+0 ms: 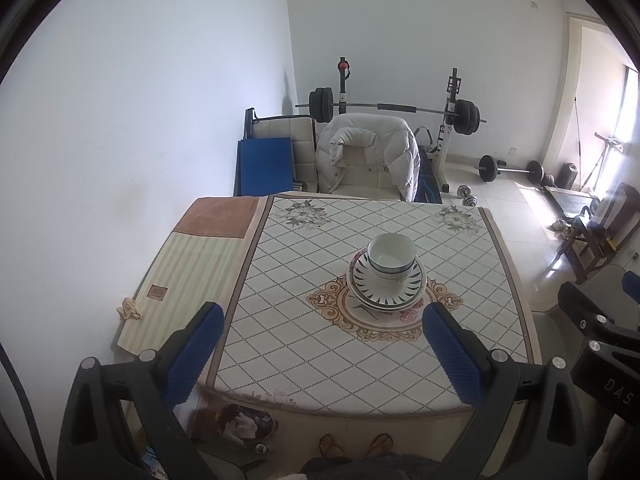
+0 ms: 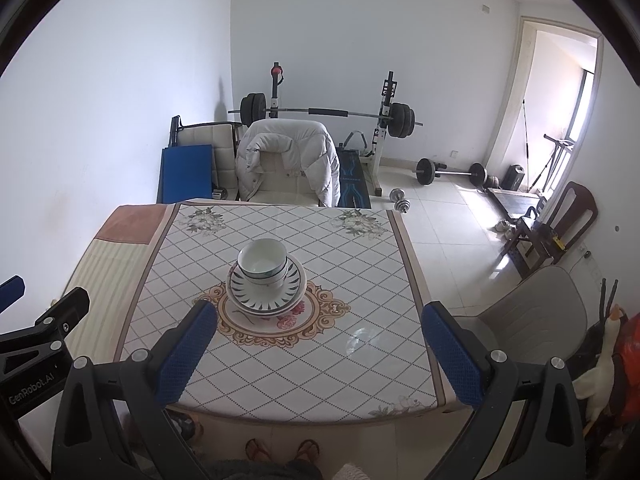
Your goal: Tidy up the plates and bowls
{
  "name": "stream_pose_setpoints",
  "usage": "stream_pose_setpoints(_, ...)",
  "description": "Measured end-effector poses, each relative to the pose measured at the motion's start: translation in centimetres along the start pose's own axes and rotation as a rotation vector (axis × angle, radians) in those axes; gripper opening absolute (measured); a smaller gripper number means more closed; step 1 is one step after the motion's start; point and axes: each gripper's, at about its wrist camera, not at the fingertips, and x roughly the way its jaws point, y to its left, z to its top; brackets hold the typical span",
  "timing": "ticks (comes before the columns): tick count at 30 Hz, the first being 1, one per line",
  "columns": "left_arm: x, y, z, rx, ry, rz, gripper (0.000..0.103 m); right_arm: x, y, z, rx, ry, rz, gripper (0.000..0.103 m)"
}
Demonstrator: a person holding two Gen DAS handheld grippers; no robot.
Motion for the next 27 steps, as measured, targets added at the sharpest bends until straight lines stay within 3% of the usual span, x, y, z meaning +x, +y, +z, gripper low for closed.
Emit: stream_pose_setpoints(27,0.0,-0.4,0.4,0.006,0.006,-0.015,0.102,1.0,-0.9,-0.3,0.016,0.014,-0.011,0.103)
